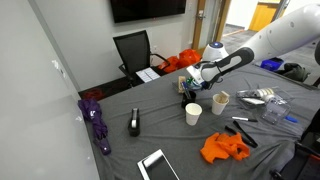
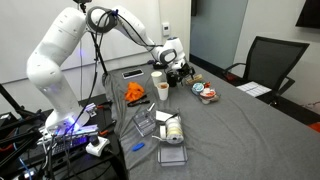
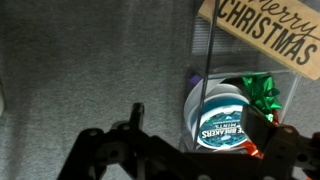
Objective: Move the plastic container to the right
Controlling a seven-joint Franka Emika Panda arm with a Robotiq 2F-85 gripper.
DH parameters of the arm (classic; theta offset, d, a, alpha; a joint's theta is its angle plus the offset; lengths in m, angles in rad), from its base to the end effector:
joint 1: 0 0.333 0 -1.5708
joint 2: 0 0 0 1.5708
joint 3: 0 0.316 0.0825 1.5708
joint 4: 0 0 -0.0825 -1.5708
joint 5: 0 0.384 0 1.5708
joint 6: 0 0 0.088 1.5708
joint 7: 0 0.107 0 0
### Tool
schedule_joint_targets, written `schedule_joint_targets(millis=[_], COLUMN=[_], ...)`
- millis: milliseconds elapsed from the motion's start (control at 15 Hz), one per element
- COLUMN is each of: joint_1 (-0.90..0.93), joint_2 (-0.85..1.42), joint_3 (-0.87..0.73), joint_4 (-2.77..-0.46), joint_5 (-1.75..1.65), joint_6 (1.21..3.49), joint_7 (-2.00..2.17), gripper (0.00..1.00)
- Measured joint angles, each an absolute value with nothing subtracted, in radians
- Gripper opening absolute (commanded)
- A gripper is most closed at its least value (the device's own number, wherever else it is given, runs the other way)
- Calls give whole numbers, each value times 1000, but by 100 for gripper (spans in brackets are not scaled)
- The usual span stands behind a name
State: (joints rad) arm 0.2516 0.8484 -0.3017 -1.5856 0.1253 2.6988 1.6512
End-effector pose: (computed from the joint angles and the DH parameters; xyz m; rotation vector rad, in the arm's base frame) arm 0.7214 -0.0036 0.1828 -1.9966 2.2165 -0.4692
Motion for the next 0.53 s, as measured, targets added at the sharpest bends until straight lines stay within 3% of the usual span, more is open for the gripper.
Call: schedule_joint_targets(millis=[533], joint_1=[223], joint_2=[883], joint_3=[-258], joint_4=[-1474], joint_5=[85], joint_6=[2508], joint_7=[1663], gripper=[100])
